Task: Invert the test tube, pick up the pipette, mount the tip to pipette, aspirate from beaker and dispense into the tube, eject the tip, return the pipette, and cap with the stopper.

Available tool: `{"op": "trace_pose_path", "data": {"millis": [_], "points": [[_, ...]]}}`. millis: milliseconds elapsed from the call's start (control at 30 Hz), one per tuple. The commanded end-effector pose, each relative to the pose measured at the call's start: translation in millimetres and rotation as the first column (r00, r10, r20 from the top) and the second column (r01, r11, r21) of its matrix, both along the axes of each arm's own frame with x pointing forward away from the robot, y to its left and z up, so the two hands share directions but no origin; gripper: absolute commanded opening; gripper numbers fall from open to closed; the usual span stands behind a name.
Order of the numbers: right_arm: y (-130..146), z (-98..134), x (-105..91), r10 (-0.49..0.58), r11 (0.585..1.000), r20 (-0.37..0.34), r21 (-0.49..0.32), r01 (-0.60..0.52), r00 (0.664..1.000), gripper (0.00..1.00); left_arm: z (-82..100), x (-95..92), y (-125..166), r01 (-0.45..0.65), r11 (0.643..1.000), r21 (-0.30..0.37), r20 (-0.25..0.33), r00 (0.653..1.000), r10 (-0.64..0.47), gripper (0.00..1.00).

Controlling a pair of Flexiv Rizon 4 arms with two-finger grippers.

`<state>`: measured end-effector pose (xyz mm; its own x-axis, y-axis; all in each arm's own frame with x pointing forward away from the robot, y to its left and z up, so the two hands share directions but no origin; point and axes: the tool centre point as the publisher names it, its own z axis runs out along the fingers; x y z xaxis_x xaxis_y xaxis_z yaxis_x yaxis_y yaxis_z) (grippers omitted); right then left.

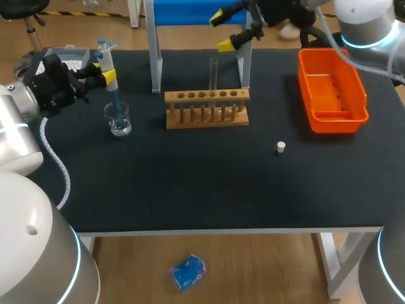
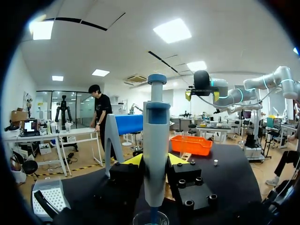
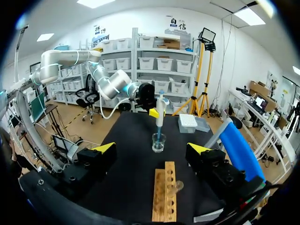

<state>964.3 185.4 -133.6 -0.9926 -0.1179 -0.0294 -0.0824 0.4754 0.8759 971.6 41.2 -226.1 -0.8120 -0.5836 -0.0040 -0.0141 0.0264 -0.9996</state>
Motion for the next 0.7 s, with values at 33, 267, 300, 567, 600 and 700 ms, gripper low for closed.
{"op": "trace_pose_path", "data": {"millis": [33, 267, 300, 567, 600, 700], "points": [[-26, -7, 1.6, 0.002, 1.000, -0.002, 0.004, -0.002, 1.000, 1.00, 0.7, 0.1, 0, -0.001, 1.000, 0.000, -0.001, 1.000, 0.001, 0.00], [-44, -31, 8.3, 0.007, 1.000, 0.000, -0.008, -0.007, 1.000, 1.00, 0.7, 0.1, 0, -0.001, 1.000, 0.000, -0.001, 1.000, 0.001, 0.00], [-45, -34, 7.4, 0.012, 1.000, 0.001, -0.014, -0.012, 1.000, 1.00, 0.7, 0.1, 0, -0.001, 1.000, 0.000, -0.001, 1.000, 0.001, 0.00], [-50, -64, 11.3, 0.021, 0.999, 0.006, -0.031, -0.021, 1.000, 1.00, 0.7, 0.1, 0, -0.001, 1.000, 0.000, -0.001, 1.000, 0.001, 0.00], [-50, -66, 11.9, 0.021, 0.999, 0.007, -0.031, -0.021, 1.000, 1.00, 0.7, 0.1, 0, -0.001, 1.000, 0.000, -0.001, 1.000, 0.001, 0.00], [-52, -73, 15.8, 0.022, 0.999, 0.020, -0.036, -0.021, 1.000, 1.00, 0.7, 0.1, 0, -0.001, 1.000, 0.000, -0.001, 1.000, 0.001, 0.00]]}}
